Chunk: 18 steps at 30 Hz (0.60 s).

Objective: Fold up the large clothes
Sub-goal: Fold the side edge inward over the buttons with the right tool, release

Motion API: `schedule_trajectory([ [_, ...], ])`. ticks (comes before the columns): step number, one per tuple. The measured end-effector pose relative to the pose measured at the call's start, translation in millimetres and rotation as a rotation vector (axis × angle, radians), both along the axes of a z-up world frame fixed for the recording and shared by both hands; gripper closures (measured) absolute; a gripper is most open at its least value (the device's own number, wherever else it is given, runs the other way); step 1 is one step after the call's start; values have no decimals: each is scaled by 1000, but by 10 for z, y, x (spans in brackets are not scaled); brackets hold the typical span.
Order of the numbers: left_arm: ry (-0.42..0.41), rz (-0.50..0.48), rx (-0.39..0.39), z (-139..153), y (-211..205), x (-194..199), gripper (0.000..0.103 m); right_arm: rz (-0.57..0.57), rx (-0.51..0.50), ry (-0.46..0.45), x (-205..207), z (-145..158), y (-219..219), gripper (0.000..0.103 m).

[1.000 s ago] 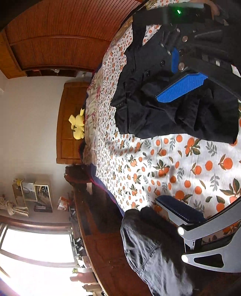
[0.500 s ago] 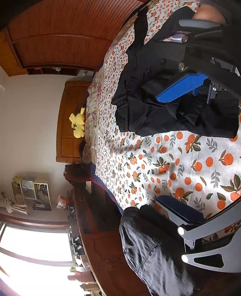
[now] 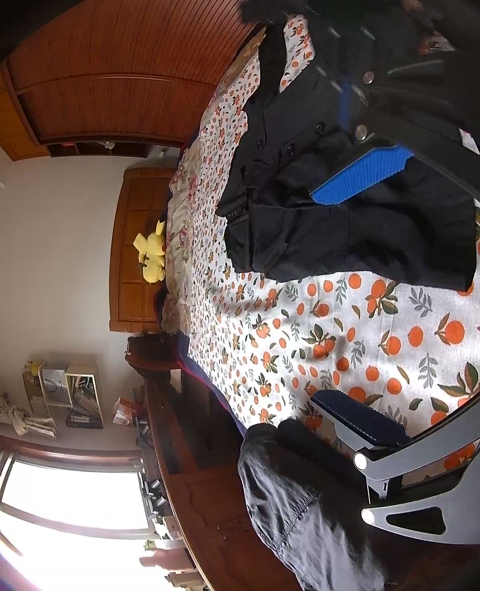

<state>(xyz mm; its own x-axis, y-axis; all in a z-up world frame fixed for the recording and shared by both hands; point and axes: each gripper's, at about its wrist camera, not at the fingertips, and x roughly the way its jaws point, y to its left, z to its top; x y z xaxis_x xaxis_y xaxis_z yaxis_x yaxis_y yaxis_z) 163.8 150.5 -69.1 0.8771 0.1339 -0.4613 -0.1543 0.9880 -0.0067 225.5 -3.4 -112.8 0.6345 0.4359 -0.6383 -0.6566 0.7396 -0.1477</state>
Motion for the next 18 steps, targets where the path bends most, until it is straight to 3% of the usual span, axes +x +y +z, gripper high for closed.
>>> schedule_trajectory([
  [10, 5, -53, 4, -26, -210, 72, 2, -140, 73, -107, -177, 454, -829, 102],
  [18, 10, -100, 4, -54, -427, 155, 2, -265, 55, -37, -164, 150, -1409, 102],
])
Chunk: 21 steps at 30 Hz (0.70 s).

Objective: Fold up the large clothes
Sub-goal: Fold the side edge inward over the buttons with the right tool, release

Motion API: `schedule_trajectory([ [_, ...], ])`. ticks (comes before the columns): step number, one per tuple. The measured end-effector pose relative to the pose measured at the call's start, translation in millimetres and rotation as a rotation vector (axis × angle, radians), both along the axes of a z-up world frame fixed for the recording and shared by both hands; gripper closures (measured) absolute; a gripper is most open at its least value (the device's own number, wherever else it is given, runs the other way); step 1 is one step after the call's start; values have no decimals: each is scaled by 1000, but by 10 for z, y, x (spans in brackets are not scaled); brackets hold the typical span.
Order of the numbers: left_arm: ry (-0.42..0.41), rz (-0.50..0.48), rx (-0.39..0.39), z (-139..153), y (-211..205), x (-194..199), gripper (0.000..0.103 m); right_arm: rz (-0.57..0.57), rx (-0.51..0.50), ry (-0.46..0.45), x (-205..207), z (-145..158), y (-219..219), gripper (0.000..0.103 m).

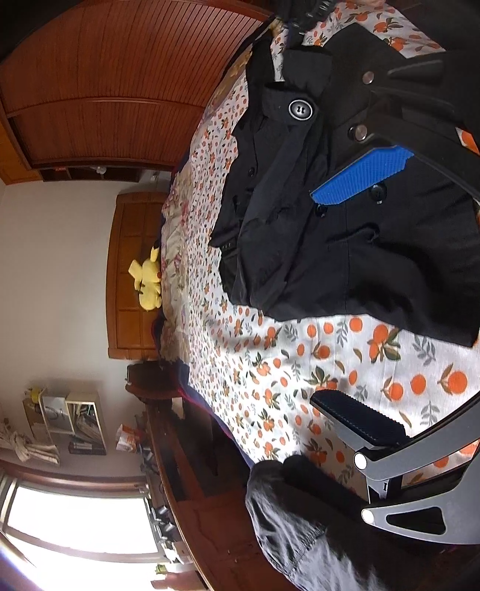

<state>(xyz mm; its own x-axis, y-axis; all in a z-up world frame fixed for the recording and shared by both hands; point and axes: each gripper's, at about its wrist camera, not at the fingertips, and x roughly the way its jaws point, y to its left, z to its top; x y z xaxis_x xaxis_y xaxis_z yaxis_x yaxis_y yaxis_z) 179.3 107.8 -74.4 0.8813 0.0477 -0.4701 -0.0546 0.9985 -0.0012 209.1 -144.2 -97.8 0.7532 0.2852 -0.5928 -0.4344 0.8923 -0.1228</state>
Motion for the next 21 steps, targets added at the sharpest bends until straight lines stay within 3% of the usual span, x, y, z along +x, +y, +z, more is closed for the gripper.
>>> schedule_trajectory([
  [8, -1, -46, -9, -25, -273, 134, 2, -41, -35, 119, 0, -600, -159, 102],
  [13, 5, -66, -10, -53, -436, 233, 2, -9, -63, 131, -80, -727, -76, 102],
  [14, 6, -69, -10, -56, -443, 238, 2, 4, -66, 130, -118, -731, -48, 97],
  [16, 7, -75, -11, -67, -482, 258, 2, 16, -72, 107, -208, -707, -14, 64],
  [17, 7, -77, -11, -76, -499, 268, 2, 22, -70, 94, -242, -679, -2, 38],
  [21, 15, -85, -7, -108, -533, 298, 2, 59, -54, 66, -389, -529, 56, 34],
])
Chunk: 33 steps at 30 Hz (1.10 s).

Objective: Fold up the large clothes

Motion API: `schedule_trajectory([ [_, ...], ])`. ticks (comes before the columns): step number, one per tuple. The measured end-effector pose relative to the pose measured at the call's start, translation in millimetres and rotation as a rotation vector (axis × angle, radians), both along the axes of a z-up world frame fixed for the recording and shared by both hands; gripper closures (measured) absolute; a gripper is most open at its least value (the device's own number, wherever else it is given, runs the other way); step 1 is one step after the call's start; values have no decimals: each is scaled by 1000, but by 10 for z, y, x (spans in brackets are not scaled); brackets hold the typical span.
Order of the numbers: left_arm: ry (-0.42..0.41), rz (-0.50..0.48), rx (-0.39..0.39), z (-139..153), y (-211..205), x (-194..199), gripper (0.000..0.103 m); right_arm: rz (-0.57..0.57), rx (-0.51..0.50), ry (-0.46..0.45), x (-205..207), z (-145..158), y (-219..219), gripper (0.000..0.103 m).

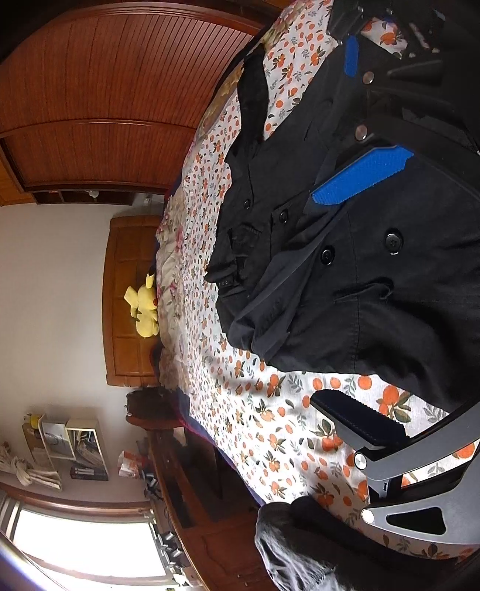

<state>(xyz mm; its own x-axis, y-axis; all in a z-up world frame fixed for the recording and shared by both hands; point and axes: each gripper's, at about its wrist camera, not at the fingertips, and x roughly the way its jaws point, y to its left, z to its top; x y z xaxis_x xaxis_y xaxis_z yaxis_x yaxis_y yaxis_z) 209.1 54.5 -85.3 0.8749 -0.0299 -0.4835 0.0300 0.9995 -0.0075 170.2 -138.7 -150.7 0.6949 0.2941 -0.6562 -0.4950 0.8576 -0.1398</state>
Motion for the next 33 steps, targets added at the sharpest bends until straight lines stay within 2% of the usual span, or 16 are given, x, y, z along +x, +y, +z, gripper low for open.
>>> schedule_trajectory([
  [5, -1, -7, 4, -17, -19, 10, 2, 84, -11, -12, -113, 131, 283, 34],
  [10, 5, -5, 7, -40, 1, 15, 2, 121, -66, 12, -48, -2, 536, 36],
  [12, 7, -6, 6, -43, 14, 17, 2, 106, -91, 37, 45, -100, 556, 48],
  [16, 8, -10, 5, -47, 20, 19, 2, 58, -127, 84, 242, -273, 493, 62],
  [19, 6, -14, 6, -42, 15, 18, 2, 55, -138, 100, 271, -323, 460, 85],
  [20, 4, -16, 7, -41, 14, 12, 2, 56, -140, 95, 263, -308, 448, 98],
  [24, 3, -17, 4, -35, 17, 10, 2, 47, -122, 51, 215, -132, 387, 100],
  [33, 1, -7, -4, -23, 73, -7, 2, 57, -33, -83, -34, 636, 324, 101],
])
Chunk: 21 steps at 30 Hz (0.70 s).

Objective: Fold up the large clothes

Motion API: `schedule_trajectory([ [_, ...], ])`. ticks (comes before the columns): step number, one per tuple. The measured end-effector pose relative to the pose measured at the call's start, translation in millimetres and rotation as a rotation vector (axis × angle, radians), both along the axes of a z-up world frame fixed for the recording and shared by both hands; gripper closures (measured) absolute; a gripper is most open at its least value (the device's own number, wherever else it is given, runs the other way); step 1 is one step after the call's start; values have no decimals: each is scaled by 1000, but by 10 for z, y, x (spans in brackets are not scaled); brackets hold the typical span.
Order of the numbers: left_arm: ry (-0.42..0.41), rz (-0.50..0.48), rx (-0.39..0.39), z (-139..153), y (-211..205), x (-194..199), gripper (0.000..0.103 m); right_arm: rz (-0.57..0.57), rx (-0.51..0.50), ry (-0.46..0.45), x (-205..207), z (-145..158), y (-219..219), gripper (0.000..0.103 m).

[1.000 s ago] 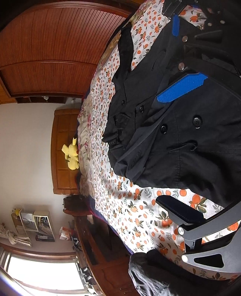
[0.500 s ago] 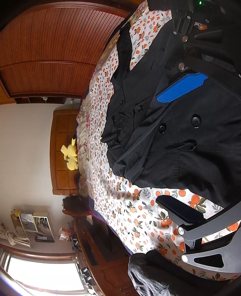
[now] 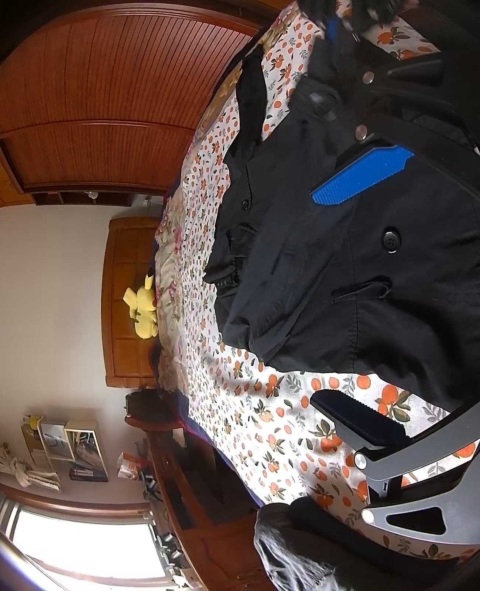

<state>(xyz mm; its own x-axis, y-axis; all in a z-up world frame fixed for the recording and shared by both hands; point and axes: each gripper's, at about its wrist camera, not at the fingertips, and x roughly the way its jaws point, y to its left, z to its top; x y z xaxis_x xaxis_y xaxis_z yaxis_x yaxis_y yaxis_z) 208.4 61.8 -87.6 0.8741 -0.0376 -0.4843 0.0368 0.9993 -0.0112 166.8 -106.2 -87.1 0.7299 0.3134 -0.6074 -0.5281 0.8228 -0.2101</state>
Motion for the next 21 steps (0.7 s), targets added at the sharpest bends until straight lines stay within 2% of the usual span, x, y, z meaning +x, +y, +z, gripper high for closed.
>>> schedule_trajectory([
  [3, -3, 4, -5, 8, 31, -7, 2, 29, 43, -20, -115, 220, 33, 101],
  [7, -4, 5, -8, 11, 44, -17, 2, 42, 64, -18, -171, 297, 70, 101],
  [15, -3, 2, -4, 14, 51, -17, 2, -39, 40, 30, 74, 22, -151, 101],
  [21, 3, -6, 11, 1, -20, -6, 2, -162, 51, 91, 450, -305, -556, 100],
])
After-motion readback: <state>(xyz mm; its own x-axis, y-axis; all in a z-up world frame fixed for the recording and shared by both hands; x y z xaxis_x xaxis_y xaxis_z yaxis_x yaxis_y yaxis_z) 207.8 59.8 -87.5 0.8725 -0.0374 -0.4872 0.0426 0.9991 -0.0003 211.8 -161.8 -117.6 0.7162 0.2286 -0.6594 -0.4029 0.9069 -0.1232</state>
